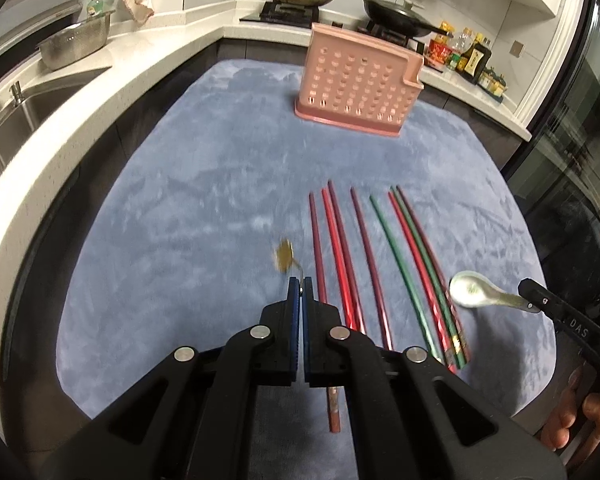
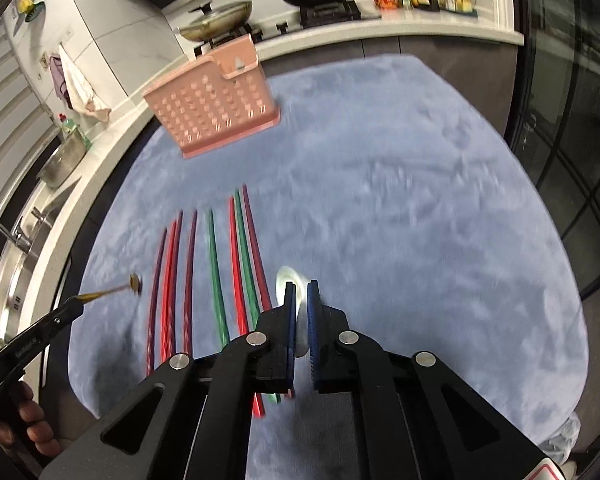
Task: Organize utensils
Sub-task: 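Lift the gold spoon with the left tool while the right tool lifts the white spoon toward the pink holder, then lower both spoons into the pink holder and open both tools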
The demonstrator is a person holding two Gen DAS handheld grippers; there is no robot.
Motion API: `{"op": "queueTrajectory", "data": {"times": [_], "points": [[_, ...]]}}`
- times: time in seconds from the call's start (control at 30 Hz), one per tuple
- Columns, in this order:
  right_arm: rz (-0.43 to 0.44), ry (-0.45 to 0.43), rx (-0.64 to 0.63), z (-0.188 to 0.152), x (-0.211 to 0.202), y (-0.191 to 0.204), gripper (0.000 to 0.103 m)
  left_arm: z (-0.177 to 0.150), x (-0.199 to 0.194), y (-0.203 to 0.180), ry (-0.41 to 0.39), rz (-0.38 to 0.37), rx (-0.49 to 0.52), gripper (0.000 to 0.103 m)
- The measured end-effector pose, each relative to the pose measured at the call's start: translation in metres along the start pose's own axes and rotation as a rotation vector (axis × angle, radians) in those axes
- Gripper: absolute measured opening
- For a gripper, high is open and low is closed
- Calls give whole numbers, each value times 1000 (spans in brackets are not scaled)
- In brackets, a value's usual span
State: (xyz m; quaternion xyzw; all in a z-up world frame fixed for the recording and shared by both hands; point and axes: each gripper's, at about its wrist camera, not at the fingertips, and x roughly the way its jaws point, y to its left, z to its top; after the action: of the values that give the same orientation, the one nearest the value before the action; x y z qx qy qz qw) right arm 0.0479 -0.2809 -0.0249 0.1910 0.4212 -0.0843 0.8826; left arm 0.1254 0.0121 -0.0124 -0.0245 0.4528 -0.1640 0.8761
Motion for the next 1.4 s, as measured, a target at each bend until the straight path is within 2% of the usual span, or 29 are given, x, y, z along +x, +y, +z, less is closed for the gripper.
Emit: {"op": "queueTrajectory", "data": {"times": [0.3, 0.7, 0.87, 0.9, 0.97, 1.07, 1.13, 1.23, 1.3, 1.4], "points": [[3, -54, -13, 31, 2, 7, 5, 39, -9, -2, -68, -3, 5, 1], [11, -77, -20, 53, 6, 10, 5, 64, -14, -10, -90, -13, 14, 0], [33, -108, -52, 83, 3, 19, 5, 94, -21, -19, -117, -29, 41, 0], [42, -117, -59, 92, 2, 22, 1, 101, -23, -21, -125, -34, 49, 0], [54, -146, -78, 114, -2, 30, 1, 117, -27, -28, -148, -36, 65, 1], [41, -183, -117, 144, -1, 44, 1, 147, -36, -39, -209, -37, 91, 0], [48, -177, -110, 154, 4, 44, 1, 157, -40, -43, -241, -27, 96, 0], [54, -155, -70, 147, 9, 32, 3, 161, -39, -42, -248, -35, 84, 1], [43, -131, -37, 136, 14, 18, 10, 156, -35, -39, -234, -42, 69, 1], [11, -62, 62, 107, 26, -22, 12, 144, -27, -34, -202, -44, 62, 1]]}}
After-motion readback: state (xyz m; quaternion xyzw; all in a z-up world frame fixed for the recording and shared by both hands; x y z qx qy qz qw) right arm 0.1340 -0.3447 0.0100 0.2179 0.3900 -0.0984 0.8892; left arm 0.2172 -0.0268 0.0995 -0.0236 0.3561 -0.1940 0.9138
